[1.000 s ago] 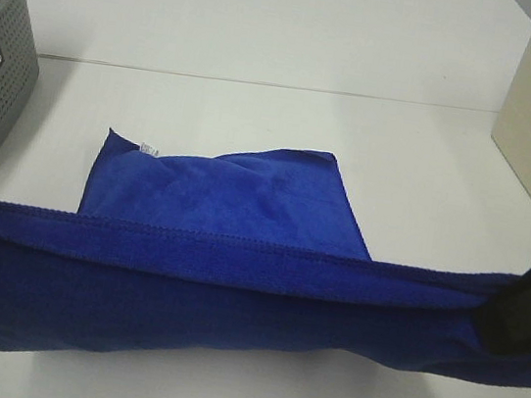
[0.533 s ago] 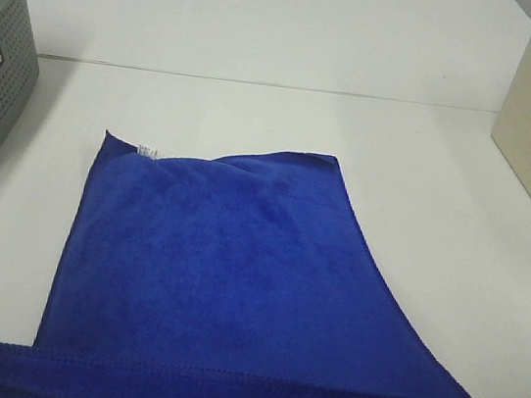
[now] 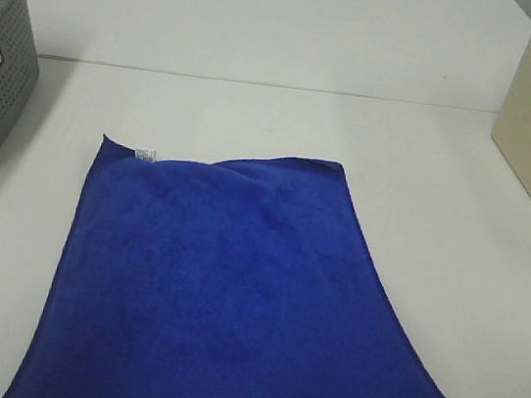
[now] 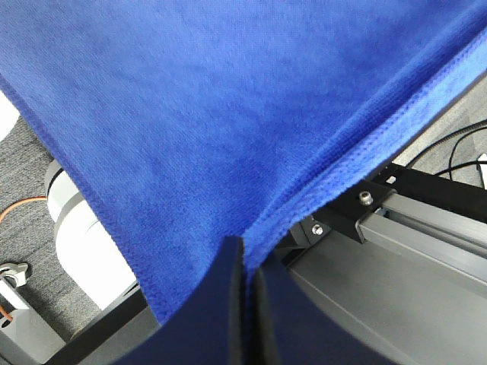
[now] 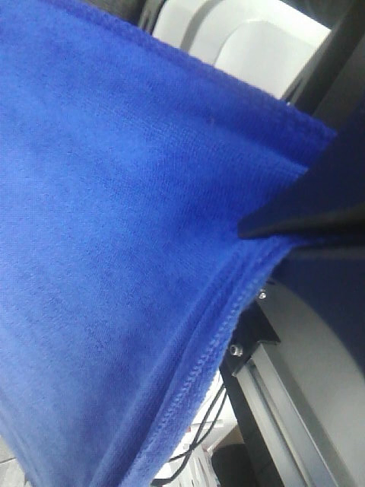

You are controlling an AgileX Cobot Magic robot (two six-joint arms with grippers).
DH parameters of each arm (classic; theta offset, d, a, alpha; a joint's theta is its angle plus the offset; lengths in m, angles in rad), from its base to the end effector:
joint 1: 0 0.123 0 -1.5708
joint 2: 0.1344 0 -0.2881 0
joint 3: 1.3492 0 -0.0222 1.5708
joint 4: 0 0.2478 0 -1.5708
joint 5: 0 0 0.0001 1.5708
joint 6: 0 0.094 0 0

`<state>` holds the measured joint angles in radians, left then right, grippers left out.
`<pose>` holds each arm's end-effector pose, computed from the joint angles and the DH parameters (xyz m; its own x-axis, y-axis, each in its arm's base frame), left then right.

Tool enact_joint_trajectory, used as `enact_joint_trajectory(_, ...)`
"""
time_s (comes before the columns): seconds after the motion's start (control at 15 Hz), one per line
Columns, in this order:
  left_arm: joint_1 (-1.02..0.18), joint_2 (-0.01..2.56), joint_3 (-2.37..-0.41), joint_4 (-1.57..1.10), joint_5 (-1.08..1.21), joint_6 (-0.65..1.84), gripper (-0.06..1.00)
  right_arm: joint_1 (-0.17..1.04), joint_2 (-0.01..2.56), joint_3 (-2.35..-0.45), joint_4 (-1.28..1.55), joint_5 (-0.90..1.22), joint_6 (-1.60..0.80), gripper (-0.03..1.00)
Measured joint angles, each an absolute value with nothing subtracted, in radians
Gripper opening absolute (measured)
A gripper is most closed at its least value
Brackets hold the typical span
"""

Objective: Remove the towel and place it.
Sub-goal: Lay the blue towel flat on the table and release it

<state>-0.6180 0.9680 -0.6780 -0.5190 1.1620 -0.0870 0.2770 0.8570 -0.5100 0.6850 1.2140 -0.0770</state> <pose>0.0881 -0.1152 0.2710 -0.9367 0.3323 -0.1105 0.3416 0.7975 -0.4973 0.0824 0.0814 0.2475 -0.9911 -0.1147 -0.0677 -0.1321 0.7828 0.6080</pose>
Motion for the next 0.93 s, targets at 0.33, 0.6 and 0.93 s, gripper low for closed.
enact_joint_trajectory(0.33, -0.620, 1.086, -0.678, -0.500, 1.148, -0.072, 0.00, 0.277, 0.913, -0.502, 0.674, 1.210, -0.070, 0.02)
enact_joint_trajectory(0.6, -0.620, 1.306, -0.678, -0.514, 1.147, 0.000, 0.00, 0.277, 1.058, -0.502, 0.659, 1.209, -0.085, 0.02)
enact_joint_trajectory(0.93, -0.620, 1.457, -0.679, -0.533, 1.145, 0.041, 0.00, 0.277, 1.251, -0.502, 0.653, 1.206, -0.146, 0.02)
